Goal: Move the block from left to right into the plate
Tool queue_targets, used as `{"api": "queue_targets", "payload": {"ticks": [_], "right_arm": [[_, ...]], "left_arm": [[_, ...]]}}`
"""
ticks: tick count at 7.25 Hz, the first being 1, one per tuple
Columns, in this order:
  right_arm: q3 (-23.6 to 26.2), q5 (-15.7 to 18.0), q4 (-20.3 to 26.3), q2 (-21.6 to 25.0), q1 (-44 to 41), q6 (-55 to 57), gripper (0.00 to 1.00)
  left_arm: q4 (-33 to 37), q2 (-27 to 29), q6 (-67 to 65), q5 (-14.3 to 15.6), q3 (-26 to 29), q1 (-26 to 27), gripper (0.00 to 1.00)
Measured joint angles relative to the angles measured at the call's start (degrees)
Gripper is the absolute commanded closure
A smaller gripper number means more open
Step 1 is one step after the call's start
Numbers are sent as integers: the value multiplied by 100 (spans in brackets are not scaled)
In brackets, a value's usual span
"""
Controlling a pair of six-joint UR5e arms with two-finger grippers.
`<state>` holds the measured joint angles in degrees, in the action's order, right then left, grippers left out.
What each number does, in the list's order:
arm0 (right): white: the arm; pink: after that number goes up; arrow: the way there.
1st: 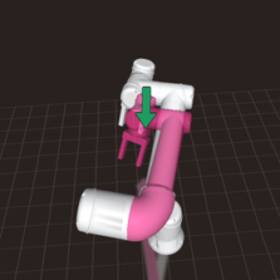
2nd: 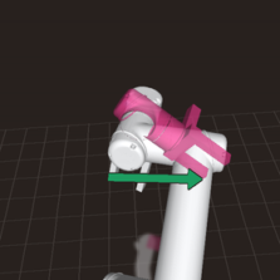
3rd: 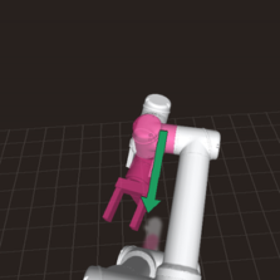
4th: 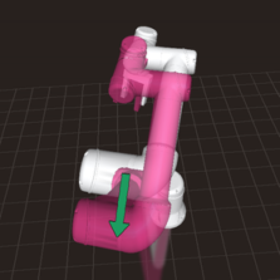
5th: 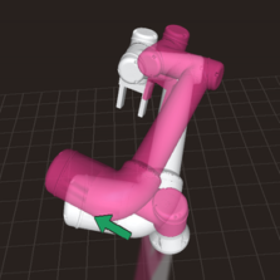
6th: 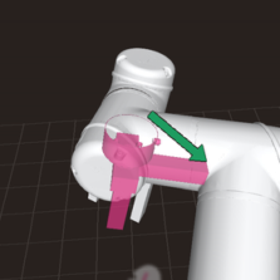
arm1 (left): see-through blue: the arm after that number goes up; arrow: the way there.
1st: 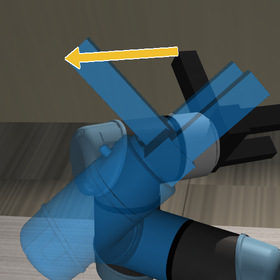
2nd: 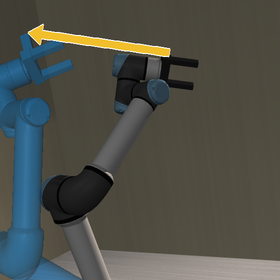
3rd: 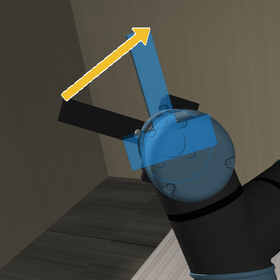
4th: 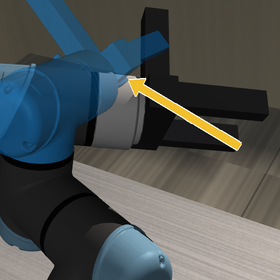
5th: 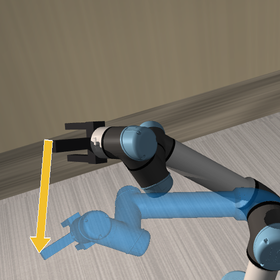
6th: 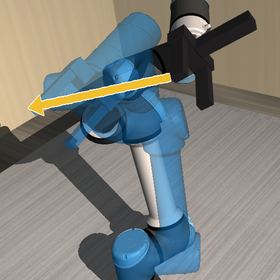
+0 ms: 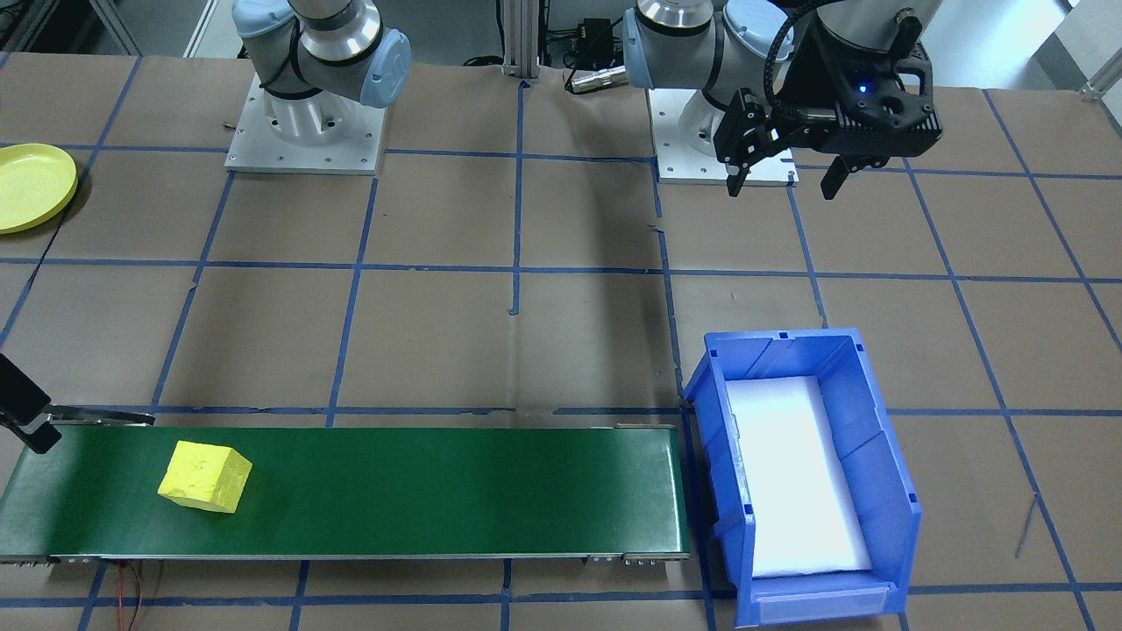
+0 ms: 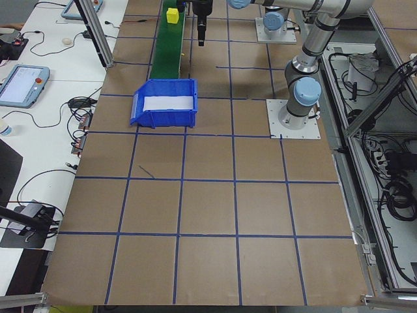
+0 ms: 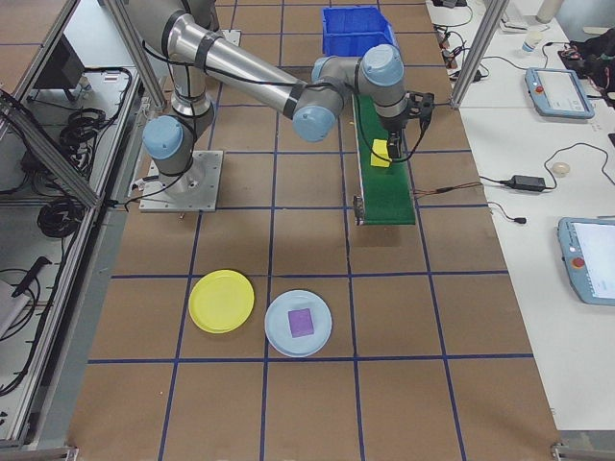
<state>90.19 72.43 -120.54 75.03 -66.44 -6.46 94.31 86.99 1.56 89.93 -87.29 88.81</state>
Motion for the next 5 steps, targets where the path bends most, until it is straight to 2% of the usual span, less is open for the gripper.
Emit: {"api": "queue_targets", "payload": {"ticks": [5], "right_arm": [[47,20,-18,-113,0,-322,1]], "left_arm": [[-6,2,2,-9,-7,13,0]]}}
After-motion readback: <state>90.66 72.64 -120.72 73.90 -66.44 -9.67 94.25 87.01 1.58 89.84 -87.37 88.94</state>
